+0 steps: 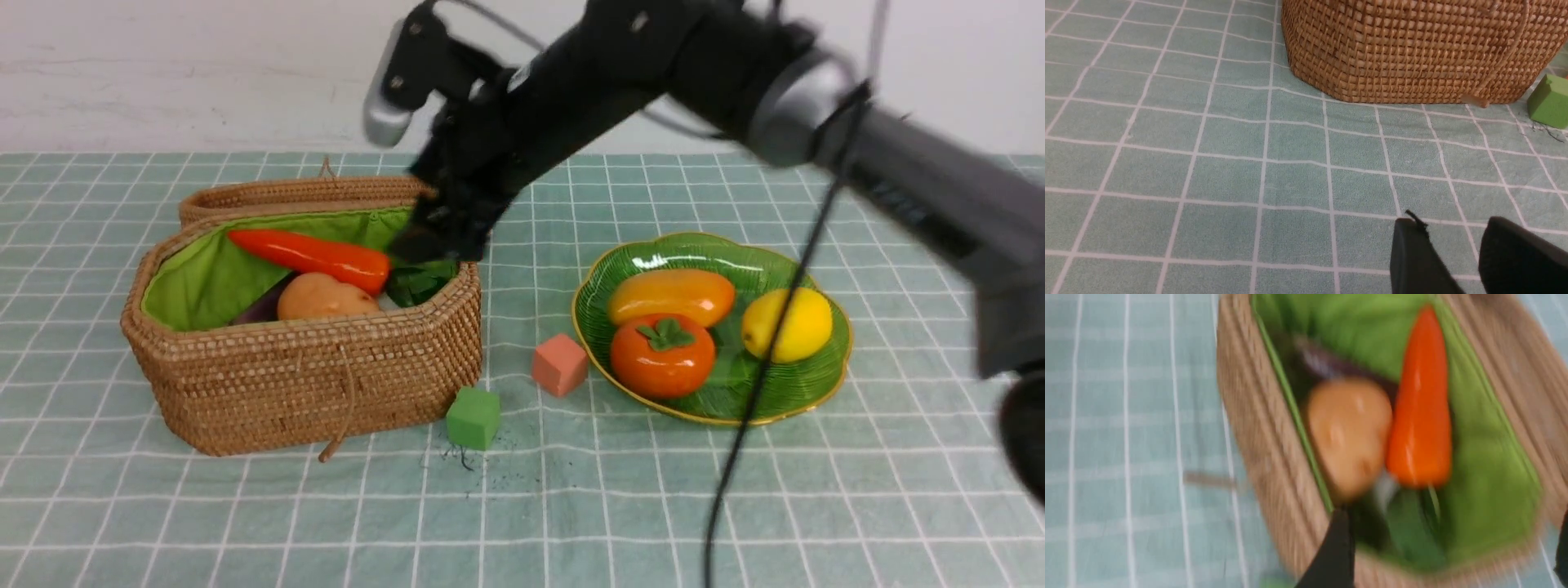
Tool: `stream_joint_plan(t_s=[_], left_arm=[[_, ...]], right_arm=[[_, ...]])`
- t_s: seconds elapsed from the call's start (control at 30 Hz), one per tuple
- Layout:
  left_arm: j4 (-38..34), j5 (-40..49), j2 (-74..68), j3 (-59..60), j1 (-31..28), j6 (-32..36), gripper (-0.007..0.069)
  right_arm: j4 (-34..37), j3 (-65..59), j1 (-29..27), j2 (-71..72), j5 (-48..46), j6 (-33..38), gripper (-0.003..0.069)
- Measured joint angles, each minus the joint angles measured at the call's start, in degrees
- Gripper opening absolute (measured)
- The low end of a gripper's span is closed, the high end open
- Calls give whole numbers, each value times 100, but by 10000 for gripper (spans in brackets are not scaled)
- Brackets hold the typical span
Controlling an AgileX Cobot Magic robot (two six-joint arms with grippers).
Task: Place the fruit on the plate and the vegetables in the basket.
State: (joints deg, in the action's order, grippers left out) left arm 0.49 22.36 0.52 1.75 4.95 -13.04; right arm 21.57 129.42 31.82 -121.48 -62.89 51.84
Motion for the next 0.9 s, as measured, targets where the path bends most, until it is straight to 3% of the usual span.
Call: stream_joint_plan(t_s=[0.07, 0.13, 0.2, 0.27, 0.37, 0.4, 0.47, 0.7, 0.9], left_arm=[[5, 0, 0, 0, 0, 0, 237], [5, 0, 0, 0, 0, 0, 237], [5, 0, 0, 0, 0, 0, 237], [5, 0, 0, 0, 0, 0, 237], [5, 0, 0, 0, 0, 0, 238], [5, 0, 0, 0, 0, 0, 238], [5, 0, 0, 0, 0, 0, 238], [5, 5, 0, 0, 0, 0, 238], [5, 5, 0, 0, 0, 0, 238]], right_arm=[[-633, 0, -44, 278, -455, -497, 618], [-1599, -7, -121, 820, -810, -1510, 539], [-1879, -63, -179, 1169, -855, -2005, 487], [-2264, -438, -276, 1898, -873, -2770, 329], [-2290, -1278, -350, 2803, -880, -3312, 129], [-2290, -1439, -358, 2864, -880, -3346, 117], [-2290, -2435, -379, 3528, -882, -3647, 5], [-2056, -5271, -379, 5186, -935, -3880, -16], [-1328, -6400, -379, 5901, -939, -4437, -16]])
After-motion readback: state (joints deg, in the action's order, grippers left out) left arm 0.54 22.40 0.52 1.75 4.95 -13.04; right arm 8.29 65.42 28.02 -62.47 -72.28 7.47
